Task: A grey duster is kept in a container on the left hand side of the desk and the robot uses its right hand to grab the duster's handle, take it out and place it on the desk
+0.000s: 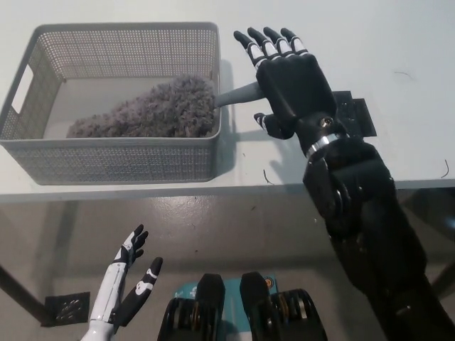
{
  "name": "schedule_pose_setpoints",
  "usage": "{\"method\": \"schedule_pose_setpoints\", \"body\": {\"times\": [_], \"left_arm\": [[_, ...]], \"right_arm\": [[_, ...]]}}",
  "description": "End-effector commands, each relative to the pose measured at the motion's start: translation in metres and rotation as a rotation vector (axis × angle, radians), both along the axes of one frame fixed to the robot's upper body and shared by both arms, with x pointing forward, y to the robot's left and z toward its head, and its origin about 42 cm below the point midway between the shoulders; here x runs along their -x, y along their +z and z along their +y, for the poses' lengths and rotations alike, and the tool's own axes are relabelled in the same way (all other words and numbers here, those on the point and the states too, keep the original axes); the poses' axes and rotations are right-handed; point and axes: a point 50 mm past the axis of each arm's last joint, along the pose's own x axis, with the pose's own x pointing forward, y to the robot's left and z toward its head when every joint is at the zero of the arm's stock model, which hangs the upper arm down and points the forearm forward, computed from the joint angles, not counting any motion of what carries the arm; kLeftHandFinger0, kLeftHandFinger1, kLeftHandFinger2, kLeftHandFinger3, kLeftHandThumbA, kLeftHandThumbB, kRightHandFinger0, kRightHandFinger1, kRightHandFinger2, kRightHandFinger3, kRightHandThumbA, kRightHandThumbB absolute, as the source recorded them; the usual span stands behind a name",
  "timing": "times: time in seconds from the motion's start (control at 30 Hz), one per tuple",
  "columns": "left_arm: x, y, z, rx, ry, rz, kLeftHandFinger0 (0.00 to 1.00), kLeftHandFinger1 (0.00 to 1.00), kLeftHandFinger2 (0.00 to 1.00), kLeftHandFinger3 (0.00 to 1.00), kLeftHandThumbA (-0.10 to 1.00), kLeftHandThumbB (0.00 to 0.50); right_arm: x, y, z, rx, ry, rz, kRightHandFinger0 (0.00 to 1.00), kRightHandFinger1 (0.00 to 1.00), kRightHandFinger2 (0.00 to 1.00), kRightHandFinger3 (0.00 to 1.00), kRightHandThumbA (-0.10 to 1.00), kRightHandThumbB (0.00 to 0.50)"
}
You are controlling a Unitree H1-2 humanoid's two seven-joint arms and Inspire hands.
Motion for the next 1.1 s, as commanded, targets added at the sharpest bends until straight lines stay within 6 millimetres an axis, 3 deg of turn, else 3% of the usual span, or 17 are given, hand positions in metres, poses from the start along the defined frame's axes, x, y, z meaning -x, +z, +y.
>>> {"method": "schedule_pose_setpoints", "body": {"times": [0.0,0.13,0.27,0.37,0.53,0.8,0.87,0.9,0.93,0.97,1.0,1.03,1.07], "left_arm": [[-0.005,0.014,-0.001,-0.007,-0.028,-0.065,1.0,1.0,1.0,1.0,0.76,0.022],[-0.004,0.014,-0.002,-0.012,-0.03,-0.07,1.0,1.0,1.0,1.0,0.73,0.016],[-0.005,0.014,-0.002,-0.011,-0.029,-0.068,1.0,1.0,1.0,1.0,0.72,0.026],[-0.006,0.015,-0.002,0.003,-0.035,-0.078,1.0,1.0,1.0,1.0,0.7,0.006],[-0.01,0.018,-0.003,-0.022,-0.039,-0.079,1.0,1.0,1.0,1.0,0.74,0.008],[-0.01,0.018,-0.003,-0.036,-0.042,-0.086,1.0,1.0,1.0,1.0,0.7,0.011],[-0.01,0.018,-0.003,-0.032,-0.043,-0.086,1.0,1.0,1.0,1.0,0.71,0.027],[-0.01,0.018,-0.003,-0.031,-0.045,-0.086,1.0,1.0,1.0,1.0,0.72,0.026],[-0.011,0.019,-0.003,-0.039,-0.047,-0.088,1.0,1.0,1.0,1.0,0.72,0.018],[-0.011,0.019,-0.003,-0.042,-0.046,-0.089,1.0,1.0,1.0,1.0,0.73,0.017],[-0.011,0.019,-0.003,-0.042,-0.046,-0.088,1.0,1.0,1.0,1.0,0.73,0.016],[-0.011,0.018,-0.003,-0.041,-0.044,-0.089,1.0,1.0,1.0,1.0,0.73,0.02],[-0.012,0.018,-0.003,-0.041,-0.042,-0.088,1.0,1.0,1.0,1.0,0.73,0.025]], "right_arm": [[-0.009,0.029,0.019,-0.03,-0.01,-0.064,1.0,1.0,1.0,1.0,0.9,0.5],[-0.015,0.024,0.028,-0.037,-0.011,-0.04,1.0,1.0,1.0,1.0,0.86,0.5],[-0.023,0.02,0.037,-0.023,-0.02,0.007,1.0,1.0,1.0,1.0,0.91,0.496],[-0.029,0.017,0.041,-0.026,-0.022,0.028,1.0,1.0,1.0,1.0,0.91,0.498],[-0.045,0.009,0.049,-0.005,-0.044,0.061,1.0,1.0,1.0,1.0,0.92,0.5],[-0.073,-0.017,0.038,0.068,-0.185,0.068,1.0,1.0,1.0,1.0,0.9,0.5],[-0.078,-0.02,0.033,0.068,-0.248,0.007,1.0,1.0,1.0,1.0,0.82,0.485],[-0.08,-0.021,0.031,0.061,-0.276,-0.021,1.0,1.0,1.0,1.0,0.76,0.454],[-0.083,-0.021,0.026,0.022,-0.318,-0.073,1.0,1.0,1.0,1.0,0.58,0.377],[-0.084,-0.021,0.024,0.004,-0.338,-0.114,0.9,0.82,0.85,1.0,0.37,0.341],[-0.085,-0.022,0.022,-0.002,-0.349,-0.146,0.76,0.71,0.8,0.97,0.32,0.362],[-0.086,-0.023,0.019,-0.017,-0.362,-0.202,0.08,0.07,0.23,0.68,-0.07,0.289],[-0.086,-0.025,0.017,-0.03,-0.36,-0.238,0.02,0.01,0.08,0.55,-0.09,0.297]]}}
